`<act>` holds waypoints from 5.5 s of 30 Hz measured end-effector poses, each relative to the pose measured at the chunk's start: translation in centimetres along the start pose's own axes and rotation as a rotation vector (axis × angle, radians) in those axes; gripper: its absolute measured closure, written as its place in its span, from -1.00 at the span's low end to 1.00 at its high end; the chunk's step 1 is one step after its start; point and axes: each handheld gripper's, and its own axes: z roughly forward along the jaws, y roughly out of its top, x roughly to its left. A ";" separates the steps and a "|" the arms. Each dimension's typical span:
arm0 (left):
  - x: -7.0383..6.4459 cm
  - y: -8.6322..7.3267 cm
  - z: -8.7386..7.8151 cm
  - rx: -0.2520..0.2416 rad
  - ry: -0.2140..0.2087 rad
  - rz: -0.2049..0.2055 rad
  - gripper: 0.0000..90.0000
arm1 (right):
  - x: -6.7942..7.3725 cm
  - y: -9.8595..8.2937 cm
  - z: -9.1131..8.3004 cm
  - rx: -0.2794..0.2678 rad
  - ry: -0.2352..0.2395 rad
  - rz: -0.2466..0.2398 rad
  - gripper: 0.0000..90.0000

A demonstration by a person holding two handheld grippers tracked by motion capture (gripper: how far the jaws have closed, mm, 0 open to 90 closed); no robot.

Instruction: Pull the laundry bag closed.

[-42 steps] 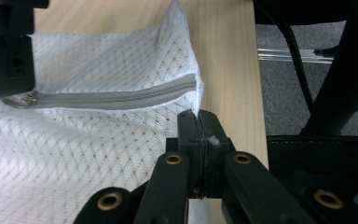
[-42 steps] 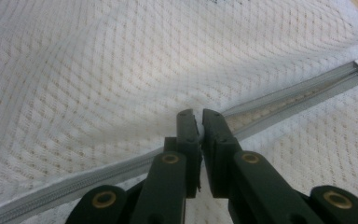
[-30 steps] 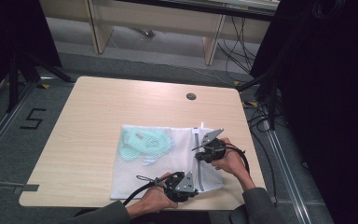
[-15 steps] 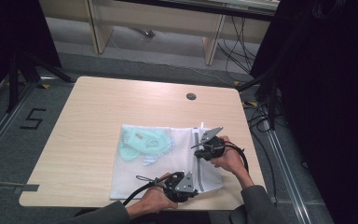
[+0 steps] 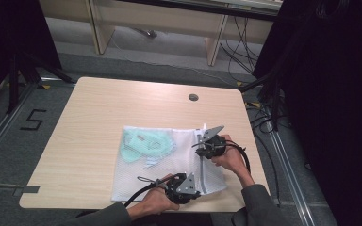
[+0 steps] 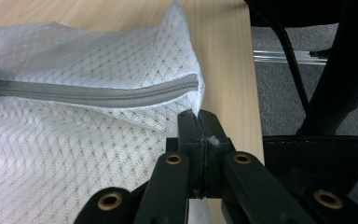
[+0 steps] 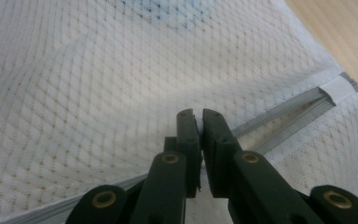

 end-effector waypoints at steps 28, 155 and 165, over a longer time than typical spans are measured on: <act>0.1 0.0 0.0 -0.001 0.006 -0.011 0.98 | -1.9 0.2 0.7 -0.021 -0.023 0.044 0.92; -0.1 -0.4 0.1 0.004 -0.030 -0.125 0.96 | -7.4 0.7 1.9 -0.103 -0.139 0.215 0.92; 0.3 -0.4 0.2 0.002 -0.037 -0.177 0.79 | -7.4 0.9 2.2 -0.126 -0.156 0.181 0.77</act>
